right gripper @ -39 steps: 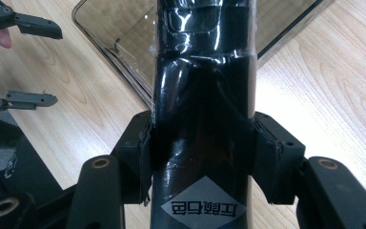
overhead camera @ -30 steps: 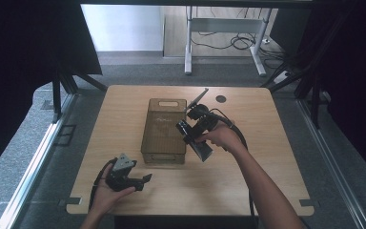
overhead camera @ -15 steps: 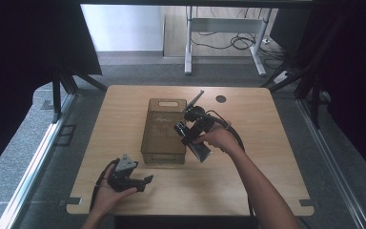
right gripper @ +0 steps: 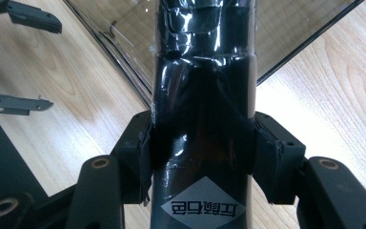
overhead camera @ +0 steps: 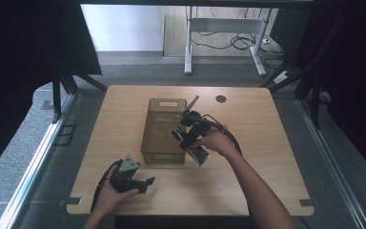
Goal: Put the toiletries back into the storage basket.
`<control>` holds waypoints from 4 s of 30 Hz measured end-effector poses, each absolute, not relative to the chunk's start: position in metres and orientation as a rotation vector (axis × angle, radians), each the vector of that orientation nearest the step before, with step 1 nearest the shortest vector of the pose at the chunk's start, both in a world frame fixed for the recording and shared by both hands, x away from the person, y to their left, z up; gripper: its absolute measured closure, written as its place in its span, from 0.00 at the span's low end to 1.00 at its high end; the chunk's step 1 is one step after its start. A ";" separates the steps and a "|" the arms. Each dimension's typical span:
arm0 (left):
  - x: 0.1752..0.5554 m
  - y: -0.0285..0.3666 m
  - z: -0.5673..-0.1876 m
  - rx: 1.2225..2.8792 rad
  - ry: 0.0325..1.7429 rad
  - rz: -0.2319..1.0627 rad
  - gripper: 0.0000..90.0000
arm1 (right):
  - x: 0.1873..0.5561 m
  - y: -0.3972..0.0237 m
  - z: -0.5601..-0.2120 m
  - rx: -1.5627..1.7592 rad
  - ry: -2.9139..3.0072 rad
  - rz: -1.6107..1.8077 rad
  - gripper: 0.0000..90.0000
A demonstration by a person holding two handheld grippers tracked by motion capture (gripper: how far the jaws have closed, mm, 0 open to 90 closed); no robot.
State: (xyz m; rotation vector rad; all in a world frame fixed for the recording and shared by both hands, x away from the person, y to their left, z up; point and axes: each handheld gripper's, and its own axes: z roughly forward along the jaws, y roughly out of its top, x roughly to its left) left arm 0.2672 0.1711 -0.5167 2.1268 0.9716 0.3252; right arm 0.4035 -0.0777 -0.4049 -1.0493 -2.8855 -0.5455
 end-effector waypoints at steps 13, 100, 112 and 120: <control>0.267 0.166 -0.520 2.147 0.970 0.326 0.22 | 0.399 -0.077 -0.421 -1.031 -2.919 -0.495 0.51; 0.264 0.166 -0.513 2.117 0.922 0.341 0.23 | 0.440 -0.018 -0.384 -1.128 -2.703 -0.629 0.52; 0.264 0.169 -0.513 2.109 0.923 0.337 0.23 | 0.459 0.008 -0.389 -1.196 -2.635 -0.677 0.52; 0.264 0.170 -0.512 2.105 0.921 0.337 0.23 | 0.466 0.021 -0.398 -1.231 -2.603 -0.674 0.52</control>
